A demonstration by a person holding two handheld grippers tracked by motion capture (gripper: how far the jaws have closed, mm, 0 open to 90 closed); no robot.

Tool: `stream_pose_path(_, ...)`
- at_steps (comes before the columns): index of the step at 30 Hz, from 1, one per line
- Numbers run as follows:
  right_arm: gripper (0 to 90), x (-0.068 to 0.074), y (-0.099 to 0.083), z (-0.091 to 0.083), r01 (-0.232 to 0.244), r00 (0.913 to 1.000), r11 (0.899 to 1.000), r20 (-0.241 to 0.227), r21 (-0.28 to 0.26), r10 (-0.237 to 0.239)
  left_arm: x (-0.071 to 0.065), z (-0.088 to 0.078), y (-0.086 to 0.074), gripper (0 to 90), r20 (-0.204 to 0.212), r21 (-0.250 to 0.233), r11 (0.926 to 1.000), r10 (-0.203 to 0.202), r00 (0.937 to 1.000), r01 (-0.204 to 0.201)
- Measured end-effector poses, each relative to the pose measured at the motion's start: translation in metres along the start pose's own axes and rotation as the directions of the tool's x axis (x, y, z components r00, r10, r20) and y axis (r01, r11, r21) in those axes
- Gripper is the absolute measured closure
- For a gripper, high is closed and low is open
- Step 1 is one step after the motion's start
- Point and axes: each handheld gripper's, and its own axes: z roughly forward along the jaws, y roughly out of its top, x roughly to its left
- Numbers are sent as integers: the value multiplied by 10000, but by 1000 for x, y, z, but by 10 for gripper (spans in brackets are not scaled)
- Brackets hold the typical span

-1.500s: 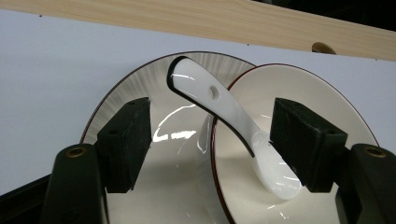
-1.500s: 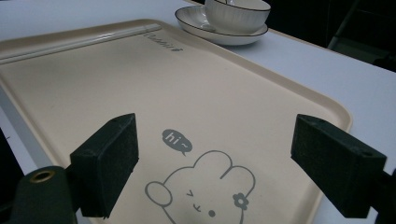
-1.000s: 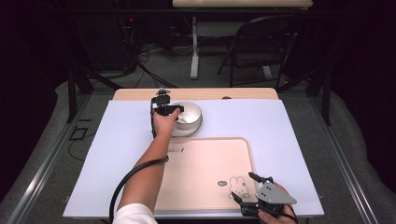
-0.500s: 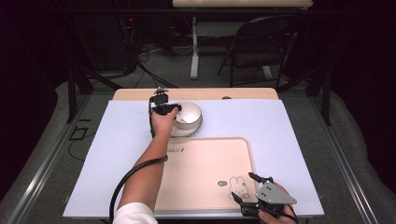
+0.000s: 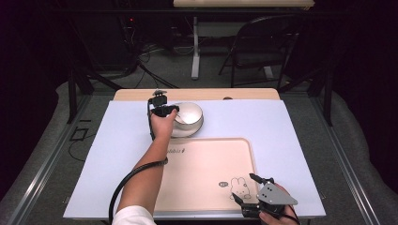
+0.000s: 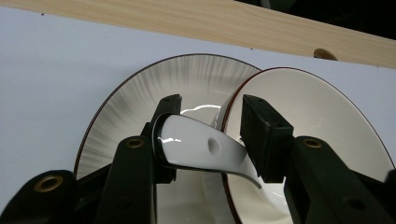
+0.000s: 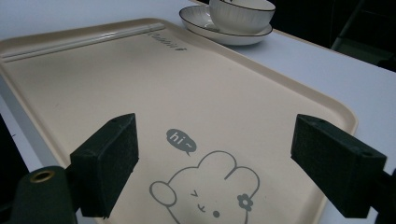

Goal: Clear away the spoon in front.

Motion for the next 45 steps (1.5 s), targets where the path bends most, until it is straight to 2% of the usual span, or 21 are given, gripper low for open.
stream_pose_path(3, 144, 0, 0, 0, -1, 10000, 10000, -3, 3, 1, 0, -1, 0, 594, -82, -19, 9999, 135, 9999, -135)
stream_pose_path(10, 144, 0, 0, 0, 44, 10000, 10000, -13, 13, -44, -1, -3, 1, 616, -34, -99, 9998, 153, 9999, -153)
stream_pose_path(11, 144, 0, 0, 0, 44, 10000, 10000, -13, 13, -44, -6, -9, 4, 616, -207, -267, 9981, 545, 9983, -551)
stream_pose_path(12, 144, 0, 0, 0, 44, 10000, 10000, -13, 13, -44, -6, -9, 4, 666, -207, -267, 9981, 545, 9983, -551)
stream_pose_path(16, 144, 0, 0, 0, 47, 10000, 10000, -8, 8, -47, -11, -13, 7, 726, -187, -371, 9960, 800, 9966, -807)
stream_pose_path(20, 144, 0, 0, 0, 26, 10000, 10000, -26, 6, -26, -16, -15, 9, 746, -31, -327, 9950, 943, 9955, -943)
stream_pose_path(26, 144, 1, 0, 1, -8, 10000, 10000, -46, 19, 8, -21, -17, 10, 786, 210, -281, 9956, 900, 9957, -894)
stream_pose_path(28, 144, 0, 0, 1, 19, 10000, 10000, -41, 14, -19, -23, -19, 12, 804, 461, -327, 9956, 888, 9950, -874)
stream_pose_path(33, 144, 0, 0, 1, 7, 10000, 10000, -39, 15, -7, -28, -21, 14, 841, 683, -363, 9948, 971, 9929, -948)
stream_pose_path(36, 144, 0, 0, 1, -26, 10000, 10000, -52, 13, 26, -34, -22, 14, 848, 628, -374, 9922, 1214, 9906, -1193)
stream_pose_path(45, 144, 0, 0, 1, -38, 10000, 10000, -33, 8, 38, -39, -29, 19, 848, 721, -505, 9900, 1354, 9882, -1319)
